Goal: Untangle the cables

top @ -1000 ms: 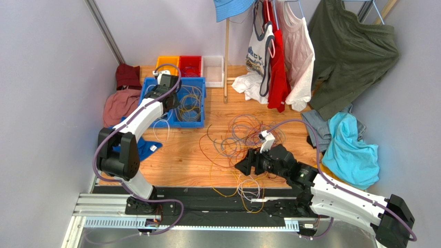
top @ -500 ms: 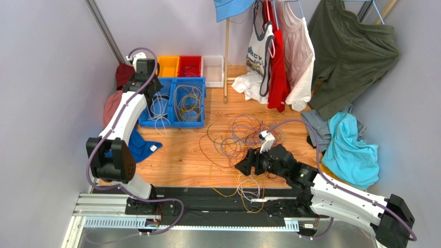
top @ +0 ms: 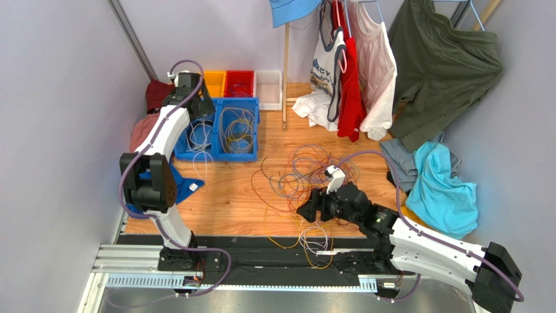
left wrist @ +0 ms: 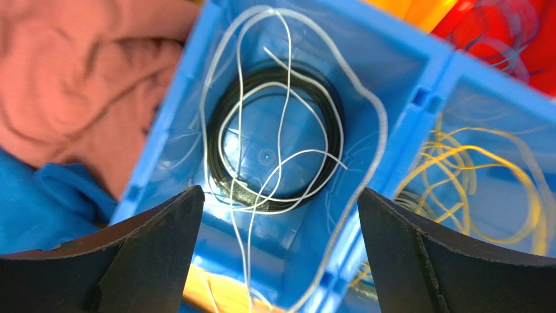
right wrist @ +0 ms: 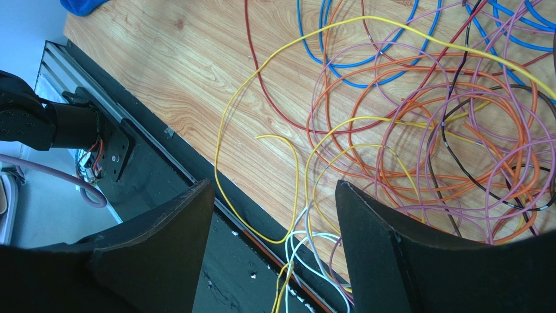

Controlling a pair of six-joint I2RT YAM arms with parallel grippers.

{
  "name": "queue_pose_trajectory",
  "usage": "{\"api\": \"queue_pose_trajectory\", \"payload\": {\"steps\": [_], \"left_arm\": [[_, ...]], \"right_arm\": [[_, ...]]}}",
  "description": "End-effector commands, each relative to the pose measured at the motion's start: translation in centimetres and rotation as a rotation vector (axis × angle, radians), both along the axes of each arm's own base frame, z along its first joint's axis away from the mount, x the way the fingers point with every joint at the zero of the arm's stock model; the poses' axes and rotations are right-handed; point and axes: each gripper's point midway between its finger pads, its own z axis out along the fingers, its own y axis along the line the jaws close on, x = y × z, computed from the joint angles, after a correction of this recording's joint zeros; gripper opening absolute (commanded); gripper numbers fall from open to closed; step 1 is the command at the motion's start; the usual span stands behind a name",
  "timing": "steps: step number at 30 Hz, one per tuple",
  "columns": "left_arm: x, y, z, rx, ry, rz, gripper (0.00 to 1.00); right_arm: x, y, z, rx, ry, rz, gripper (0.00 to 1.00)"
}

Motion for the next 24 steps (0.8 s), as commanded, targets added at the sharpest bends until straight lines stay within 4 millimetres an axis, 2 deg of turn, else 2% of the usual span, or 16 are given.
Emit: {"api": "queue_pose_trajectory", "payload": {"steps": [1,2,3,4,5,6,7,8,9,10,11,13,14,19,21,24], "left_arm": [[-2.2,-0.2,7.9,-0.049,-0.197,0.011,0.97],[-2.7,-0.6,8.2,-0.066,-0.212,0.011,0.97],[-3.7,-0.9,7.1,-0.070,-0.195,0.010,0.97],[-4.8,-1.1,8.1,-0.077,-0.227,0.008,0.97],[-6.0,-1.7,6.4,-0.086,-0.202,0.002,0.97],[-7.2,-1.8,7.2,-0.094,-0.232,0.001,0.97],[-8.0,-2.1,6.8,-0.102,-0.229,-0.002,0.98],[-9.2,-2.4,4.9,-0.109,-0.198,0.000,0.98],[-10.2,-2.7,5.4,-0.124,-0.221,-0.012,0.98],[-10.9,-2.9,4.9,-0.132,-0.215,-0.021,0.98],[-12.0,-3.5,3.3,-0.134,-0.177,-0.039,0.98],[-13.4,-4.5,2.6,-0.156,-0.168,-0.069,0.98],[-14.4,-5.6,1.1,-0.156,-0.126,-0.100,0.98],[-15.9,-6.4,-2.7,-0.136,-0.033,-0.116,0.96],[-15.8,-6.4,-4.1,-0.125,-0.003,-0.110,0.94],[-15.3,-5.8,-5.2,-0.092,0.021,-0.082,0.89]], "right_arm": [[0.7,0.7,1.5,0.041,-0.050,-0.001,0.73],[0.7,0.7,1.4,0.042,-0.049,-0.003,0.73],[0.7,0.7,1.6,0.049,-0.052,-0.003,0.72],[0.6,0.8,1.7,0.057,-0.048,0.000,0.72],[0.6,0.8,1.6,0.060,-0.047,0.002,0.72],[0.5,0.9,1.8,0.072,-0.047,0.002,0.72],[0.4,0.9,1.9,0.081,-0.044,0.003,0.72],[0.3,0.8,1.7,0.082,-0.040,0.005,0.72],[0.2,0.8,1.7,0.085,-0.038,0.005,0.72],[0.1,0.8,1.9,0.093,-0.040,0.008,0.72],[0.1,0.7,1.9,0.095,-0.038,0.005,0.72],[0.0,0.6,1.8,0.101,-0.037,0.000,0.72],[0.0,0.6,1.9,0.103,-0.037,0.001,0.72],[-0.1,0.7,1.9,0.117,-0.025,-0.002,0.72],[-0.2,0.7,2.1,0.128,-0.020,-0.002,0.72],[-0.3,0.5,2.0,0.128,-0.017,-0.010,0.71]]}}
